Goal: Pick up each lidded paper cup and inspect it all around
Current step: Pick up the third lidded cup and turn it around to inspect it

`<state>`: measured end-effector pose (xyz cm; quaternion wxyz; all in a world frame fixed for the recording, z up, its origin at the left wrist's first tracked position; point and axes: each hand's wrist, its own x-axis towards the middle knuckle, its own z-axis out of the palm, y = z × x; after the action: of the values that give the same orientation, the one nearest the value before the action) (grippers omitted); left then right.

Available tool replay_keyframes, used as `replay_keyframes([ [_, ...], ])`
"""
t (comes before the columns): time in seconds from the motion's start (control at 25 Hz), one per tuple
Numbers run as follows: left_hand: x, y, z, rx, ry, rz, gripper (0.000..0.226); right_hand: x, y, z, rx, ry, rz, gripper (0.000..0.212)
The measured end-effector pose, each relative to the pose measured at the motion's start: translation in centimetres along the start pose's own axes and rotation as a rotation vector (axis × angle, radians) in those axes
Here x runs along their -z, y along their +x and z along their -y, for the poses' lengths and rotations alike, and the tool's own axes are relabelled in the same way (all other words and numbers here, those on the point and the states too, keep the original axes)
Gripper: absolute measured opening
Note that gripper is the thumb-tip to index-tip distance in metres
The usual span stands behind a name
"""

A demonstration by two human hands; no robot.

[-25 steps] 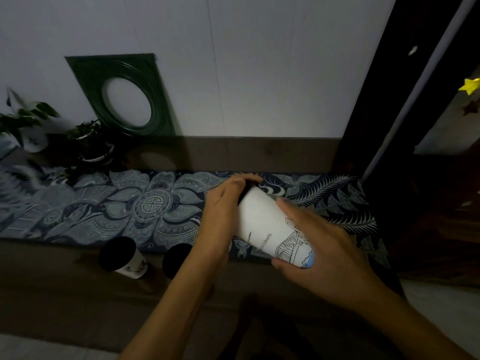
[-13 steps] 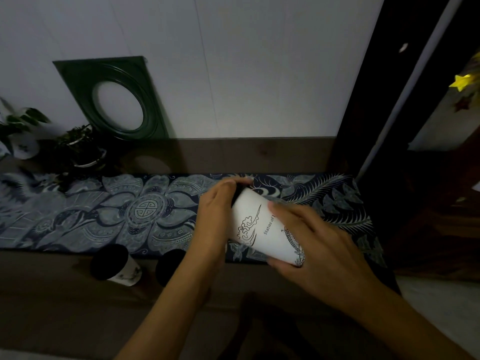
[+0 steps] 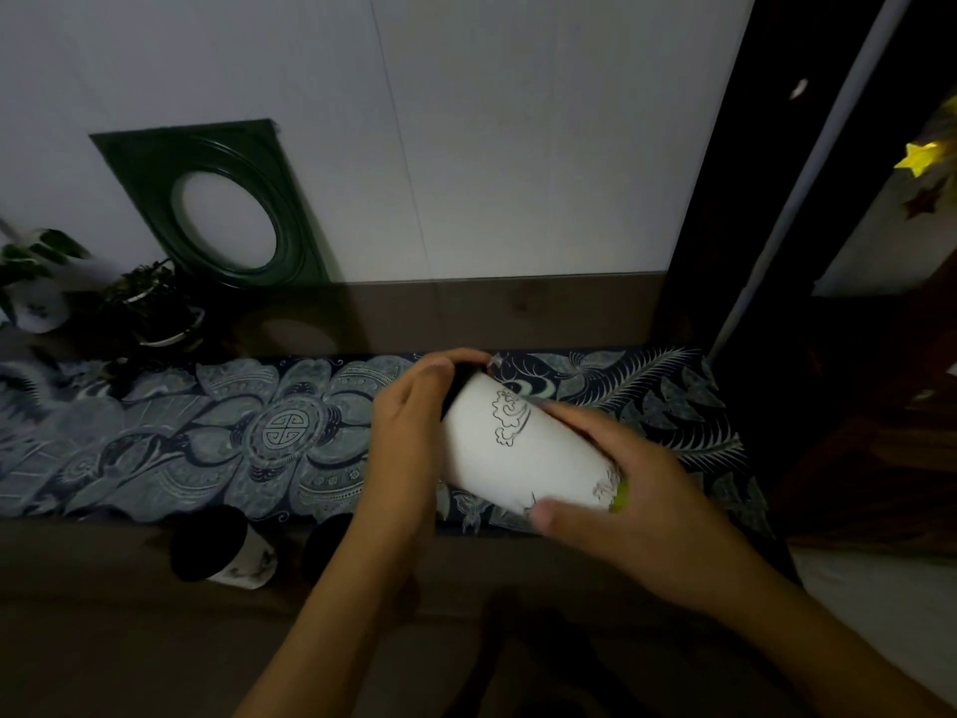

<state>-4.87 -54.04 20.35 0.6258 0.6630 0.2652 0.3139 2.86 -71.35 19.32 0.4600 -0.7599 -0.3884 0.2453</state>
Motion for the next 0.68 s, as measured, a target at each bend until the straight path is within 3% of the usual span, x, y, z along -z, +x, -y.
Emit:
replay_keyframes([
  [0.08, 0.0, 0.4, -0.2, 0.062, 0.031, -0.016, 0.037, -0.2, 0.2, -0.6, 0.224, -0.657, -0.081, 0.102],
  [0.12, -0.1, 0.5, -0.3, 0.075, 0.046, -0.005, 0.038, -0.3, 0.2, -0.8, 0.326, -0.779, -0.122, 0.102],
  [0.2, -0.4, 0.4, -0.3, 0.062, 0.058, 0.038, 0.039, -0.3, -0.1, -0.9, 0.354, -0.722, -0.179, 0.094],
  [0.24, -0.4, 0.2, -0.3, 0.040, 0.050, 0.069, 0.038, -0.3, -0.4, -0.6, 0.283, -0.619, -0.179, 0.091],
  [0.32, -0.2, -0.1, -0.4, -0.018, 0.025, 0.131, 0.038, -0.2, -0.7, -0.1, 0.048, -0.187, -0.083, 0.084],
  [0.4, 0.1, -0.3, -0.5, -0.081, -0.001, 0.168, 0.040, 0.2, -0.9, 0.3, -0.055, 0.363, 0.056, 0.059],
  [0.48, 0.0, -0.4, -0.4, -0.112, -0.001, 0.167, 0.040, 0.4, -0.8, 0.6, -0.123, 0.620, 0.136, 0.044],
  [0.6, -0.4, 0.0, -0.5, -0.055, -0.008, 0.090, 0.038, 0.5, -0.5, 0.5, -0.142, 0.553, 0.092, 0.066],
  [0.68, -0.7, 0.4, -0.7, 0.014, -0.009, 0.027, 0.034, 0.6, -0.2, 0.2, 0.071, -0.038, -0.058, 0.082],
])
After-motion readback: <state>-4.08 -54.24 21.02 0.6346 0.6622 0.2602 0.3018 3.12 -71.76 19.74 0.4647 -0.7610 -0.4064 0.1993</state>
